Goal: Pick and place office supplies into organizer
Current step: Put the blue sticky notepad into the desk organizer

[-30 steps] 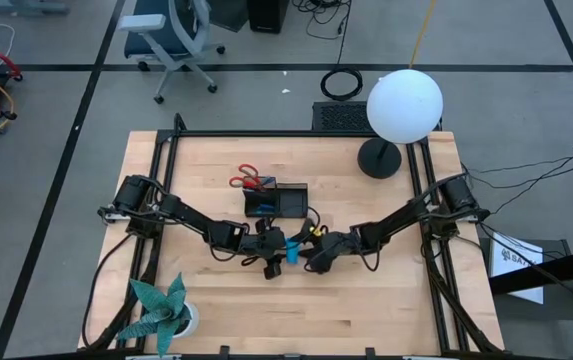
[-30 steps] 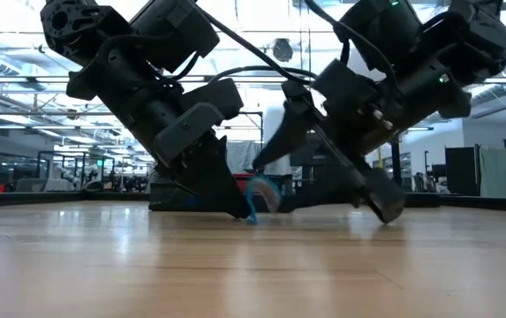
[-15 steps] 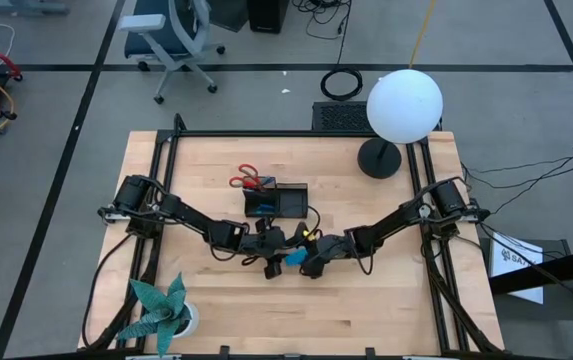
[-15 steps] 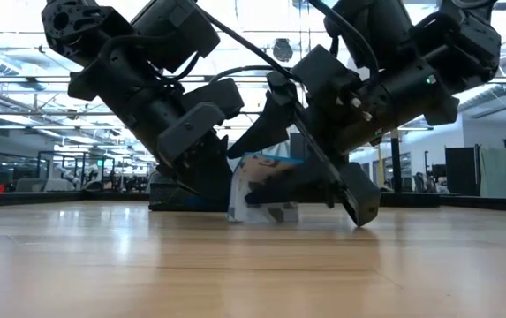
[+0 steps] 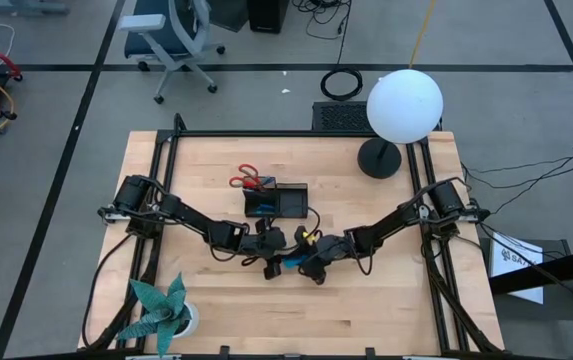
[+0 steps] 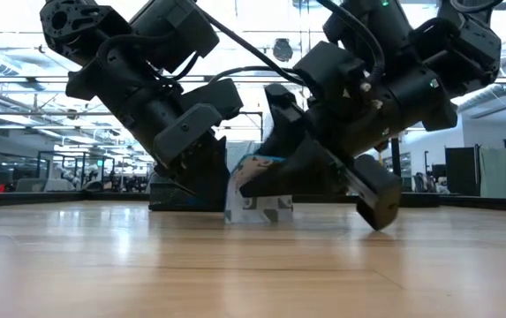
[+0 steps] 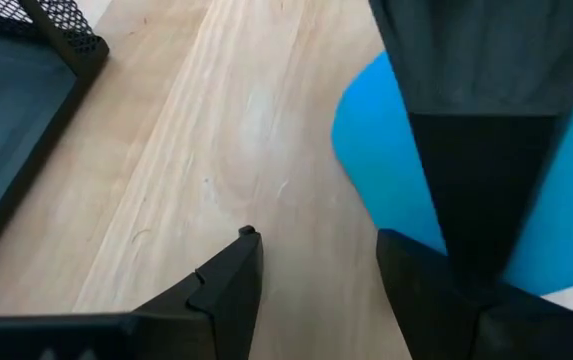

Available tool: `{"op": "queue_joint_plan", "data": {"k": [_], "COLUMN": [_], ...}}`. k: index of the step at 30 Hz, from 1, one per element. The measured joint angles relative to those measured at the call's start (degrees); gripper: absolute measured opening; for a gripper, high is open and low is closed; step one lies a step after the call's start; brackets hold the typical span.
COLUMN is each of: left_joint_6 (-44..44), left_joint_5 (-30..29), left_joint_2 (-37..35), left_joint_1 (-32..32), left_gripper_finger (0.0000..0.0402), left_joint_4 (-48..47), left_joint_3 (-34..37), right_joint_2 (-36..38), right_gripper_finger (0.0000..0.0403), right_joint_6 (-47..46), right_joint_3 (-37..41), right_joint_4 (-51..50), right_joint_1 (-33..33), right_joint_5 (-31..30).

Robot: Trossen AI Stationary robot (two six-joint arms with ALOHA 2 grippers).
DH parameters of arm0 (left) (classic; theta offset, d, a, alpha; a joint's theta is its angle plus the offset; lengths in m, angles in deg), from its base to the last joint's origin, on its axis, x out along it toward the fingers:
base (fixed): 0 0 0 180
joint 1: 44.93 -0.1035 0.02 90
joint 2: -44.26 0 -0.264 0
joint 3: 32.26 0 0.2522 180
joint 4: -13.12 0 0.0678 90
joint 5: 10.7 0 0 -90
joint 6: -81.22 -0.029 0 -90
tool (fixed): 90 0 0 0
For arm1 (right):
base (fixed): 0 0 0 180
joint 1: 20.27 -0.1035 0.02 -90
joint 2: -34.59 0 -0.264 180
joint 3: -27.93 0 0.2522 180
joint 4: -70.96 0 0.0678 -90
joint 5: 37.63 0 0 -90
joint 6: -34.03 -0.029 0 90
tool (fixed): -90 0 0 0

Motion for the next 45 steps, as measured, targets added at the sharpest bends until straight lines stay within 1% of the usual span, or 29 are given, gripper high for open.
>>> {"op": "queue_joint_plan", "data": {"k": [2, 3, 10, 16, 21, 24, 27, 29, 31, 34, 35, 37, 41, 45], "left_joint_6": [0.1, 0.1, 0.1, 0.2, 1.0, 1.3, 2.4, 3.5, 4.6, 5.8, 6.0, 6.0, 5.2, 3.4], "left_joint_5": [0.0, 0.0, -0.1, -0.7, -2.0, -2.1, -2.2, -2.5, -2.8, -2.8, -2.8, -4.2, -7.5, -9.5], "left_joint_2": [0.0, 0.0, 0.0, -0.2, -0.3, -1.3, -3.4, -5.0, -6.9, -10.6, -11.9, -14.8, -21.7, -29.0], "left_joint_1": [0.0, -0.1, -0.1, -0.1, 0.0, -0.1, -0.1, -0.1, -0.1, 0.0, 0.1, 0.4, 1.0, 1.2], "left_gripper_finger": [0.0204, 0.0204, 0.0204, 0.0204, 0.0204, 0.0204, 0.0204, 0.0204, 0.0204, 0.0204, 0.0204, 0.0204, 0.0204, 0.0205], "left_joint_4": [0.0, 0.0, -0.2, -3.2, -4.3, -5.7, -8.6, -9.4, -12.0, -14.5, -14.9, -15.8, -16.9, -19.4], "left_joint_3": [0.0, 0.0, 0.0, -0.1, -0.2, -0.1, 0.1, -0.1, 0.1, 0.0, 0.0, 0.0, 0.0, 0.0], "right_joint_2": [0.0, 0.0, 1.1, 7.1, 12.0, 14.5, 16.0, 16.4, 16.5, 16.4, 16.3, 16.2, 15.8, 14.4], "right_gripper_finger": [0.0023, 0.0013, 0.0003, 0.0002, 0.0001, 0.0001, 0.0001, 0.0001, 0.0001, 0.0001, 0.0001, 0.0000, 0.0000, 0.0000], "right_joint_6": [-1.5, -1.6, -3.5, -3.8, -4.8, -3.9, -2.2, -1.1, 0.7, 4.3, 5.4, 8.2, 14.5, 21.5], "right_joint_3": [0.0, 0.0, 0.0, 0.3, 0.3, 0.2, 0.2, 0.2, 0.2, 0.2, 0.1, 0.1, 0.1, 0.1], "right_joint_4": [-0.1, -0.1, -0.9, -9.0, -14.2, -17.5, -18.2, -18.1, -16.9, -14.7, -13.8, -11.8, -6.8, -2.4], "right_joint_1": [0.0, 0.0, 0.4, 0.2, -0.4, -1.9, -3.5, -4.5, -5.4, -6.7, -7.0, -7.7, -8.1, -7.5], "right_joint_5": [0.1, 0.1, 0.1, -2.1, -7.4, -14.5, -21.2, -24.6, -28.6, -37.2, -39.2, -43.5, -48.5, -49.9]}}
